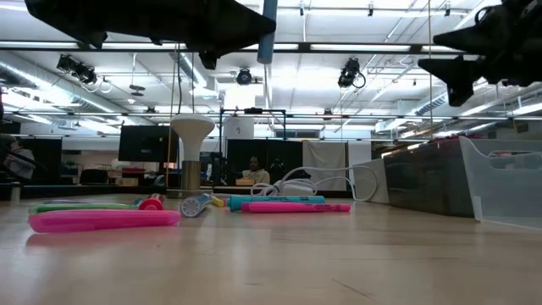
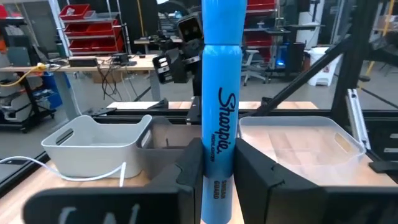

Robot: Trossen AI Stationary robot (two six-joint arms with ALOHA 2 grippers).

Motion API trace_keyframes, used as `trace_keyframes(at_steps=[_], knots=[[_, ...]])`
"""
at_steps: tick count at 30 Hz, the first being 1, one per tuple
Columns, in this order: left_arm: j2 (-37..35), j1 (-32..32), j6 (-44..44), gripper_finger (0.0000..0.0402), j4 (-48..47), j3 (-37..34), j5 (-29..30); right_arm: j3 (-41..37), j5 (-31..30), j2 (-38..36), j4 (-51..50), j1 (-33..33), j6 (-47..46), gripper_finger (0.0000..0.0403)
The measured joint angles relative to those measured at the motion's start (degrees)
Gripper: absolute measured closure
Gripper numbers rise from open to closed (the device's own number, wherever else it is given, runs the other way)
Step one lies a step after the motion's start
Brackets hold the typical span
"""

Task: Pick & Place Markers
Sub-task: Put the left blue highlighter into the gray bin

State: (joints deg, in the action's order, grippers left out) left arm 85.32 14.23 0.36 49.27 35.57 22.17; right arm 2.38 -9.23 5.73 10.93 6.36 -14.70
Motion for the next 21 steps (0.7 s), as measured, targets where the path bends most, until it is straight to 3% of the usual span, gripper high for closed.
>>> trace_keyframes(at_steps=[5,10,21], knots=[[0.0,-1.1,-0.2,0.0334,0.0,0.0,-0.5,4.3,0.0,4.5,-1.5,0.0,-0.4,0.0147],[0.0,-4.0,-2.7,0.0334,-0.5,1.0,-4.9,10.9,-0.4,12.9,-0.9,0.0,0.8,0.0121],[0.0,-8.8,-0.7,0.0334,-15.1,13.6,-10.6,26.7,-0.3,33.6,3.1,0.0,7.3,0.0117]])
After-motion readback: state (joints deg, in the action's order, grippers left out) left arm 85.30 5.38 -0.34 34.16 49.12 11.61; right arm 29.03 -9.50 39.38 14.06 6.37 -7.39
